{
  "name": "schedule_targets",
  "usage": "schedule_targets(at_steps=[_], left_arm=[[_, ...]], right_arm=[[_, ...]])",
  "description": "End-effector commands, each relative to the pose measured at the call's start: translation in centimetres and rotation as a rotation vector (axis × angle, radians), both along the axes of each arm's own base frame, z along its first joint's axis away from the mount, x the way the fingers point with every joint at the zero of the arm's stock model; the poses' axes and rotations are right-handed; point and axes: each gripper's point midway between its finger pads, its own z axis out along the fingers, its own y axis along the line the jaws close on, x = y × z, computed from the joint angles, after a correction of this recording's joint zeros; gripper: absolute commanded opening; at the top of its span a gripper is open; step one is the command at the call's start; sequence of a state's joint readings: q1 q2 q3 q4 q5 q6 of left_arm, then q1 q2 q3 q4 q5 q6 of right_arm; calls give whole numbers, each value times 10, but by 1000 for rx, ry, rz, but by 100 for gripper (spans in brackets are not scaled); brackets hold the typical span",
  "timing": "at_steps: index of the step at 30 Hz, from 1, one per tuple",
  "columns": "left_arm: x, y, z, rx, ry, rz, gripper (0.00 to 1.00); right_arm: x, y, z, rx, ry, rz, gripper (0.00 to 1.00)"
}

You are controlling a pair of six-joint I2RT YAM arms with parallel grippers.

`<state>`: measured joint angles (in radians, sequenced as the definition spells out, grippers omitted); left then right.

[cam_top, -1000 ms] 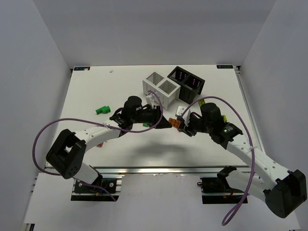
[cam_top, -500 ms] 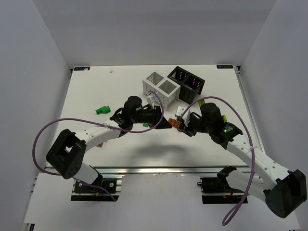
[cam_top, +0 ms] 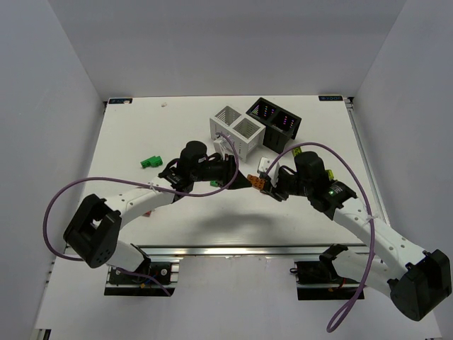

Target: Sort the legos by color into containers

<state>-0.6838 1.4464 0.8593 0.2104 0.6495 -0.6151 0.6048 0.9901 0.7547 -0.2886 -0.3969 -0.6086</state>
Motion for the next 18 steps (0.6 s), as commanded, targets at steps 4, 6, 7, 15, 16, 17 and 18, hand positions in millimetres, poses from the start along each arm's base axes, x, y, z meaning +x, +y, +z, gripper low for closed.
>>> schedule_targets(at_steps=[4,6,7,15,16,17,18], left_arm=[[4,1,31,-33,-98,15,42],[4,1,31,-30,-97,15,42],[4,1,31,-30,-98,14,42],[3,0,30,-30,-95,8,41],[4,0,31,-31,-96,8,41],[4,0,30,-31,-96,7,40],[3,0,29,-29,-93,7,39]], right_arm=[[-5,6,1,13,0,41,0],[-7,6,1,13,-1,48,0],[-7,6,1,14,0,55,0],[-14,9,0,10,7,93,0],[-15,9,0,11,6,96,0],[-15,9,-1,8,9,99,0],[-16,10,-1,9,9,103,0]])
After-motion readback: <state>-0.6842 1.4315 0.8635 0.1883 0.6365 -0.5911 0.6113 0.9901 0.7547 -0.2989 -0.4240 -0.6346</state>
